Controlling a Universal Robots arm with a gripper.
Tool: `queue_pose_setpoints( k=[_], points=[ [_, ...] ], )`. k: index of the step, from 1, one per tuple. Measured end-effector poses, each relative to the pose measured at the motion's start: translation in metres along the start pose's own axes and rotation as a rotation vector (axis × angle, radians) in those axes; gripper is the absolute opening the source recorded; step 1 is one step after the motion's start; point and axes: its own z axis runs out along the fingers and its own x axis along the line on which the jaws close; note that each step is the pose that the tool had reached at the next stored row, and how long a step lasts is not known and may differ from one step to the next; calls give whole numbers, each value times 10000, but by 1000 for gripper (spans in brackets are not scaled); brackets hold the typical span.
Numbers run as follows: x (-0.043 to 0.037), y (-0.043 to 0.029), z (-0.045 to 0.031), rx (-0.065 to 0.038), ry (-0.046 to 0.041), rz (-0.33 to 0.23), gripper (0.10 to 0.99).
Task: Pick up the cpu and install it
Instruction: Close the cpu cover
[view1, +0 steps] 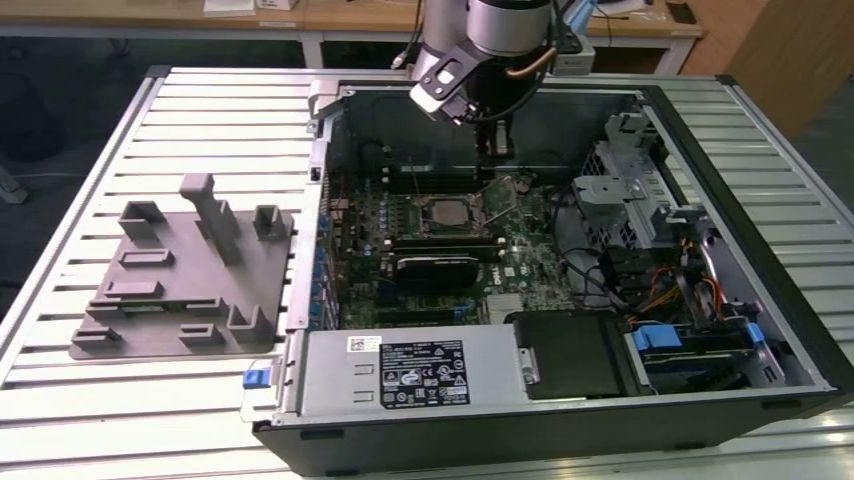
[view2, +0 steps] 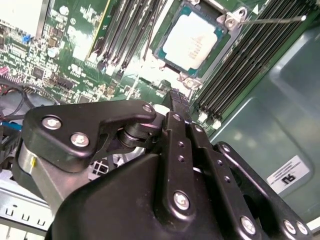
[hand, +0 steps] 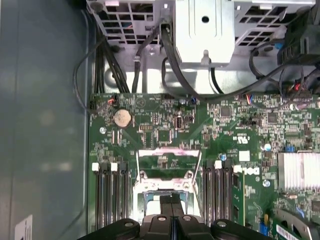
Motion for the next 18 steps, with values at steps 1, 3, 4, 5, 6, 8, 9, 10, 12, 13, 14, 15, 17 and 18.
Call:
queue_pose_setpoints(
  k=[1,3,4,5,6,8,9,10,12,13,14,15,17,18],
  points=[
    [0,15,1,0,0,1,106],
    [1,47,2,1,0,0,106],
    [1,63,3,0,0,0,106],
    [2,79,3,1,-1,0,106],
    [2,98,4,0,0,1,106],
    [4,151,6,1,-2,1,106],
    [4,180,7,1,-3,0,106],
    [5,207,8,1,-1,0,106],
    [6,257,11,0,0,0,106],
    [7,281,13,0,1,1,106],
    [7,303,13,0,0,0,106],
    [7,323,14,0,0,0,106],
    [8,362,16,0,1,0,106],
    [9,381,16,0,0,0,106]
  ],
)
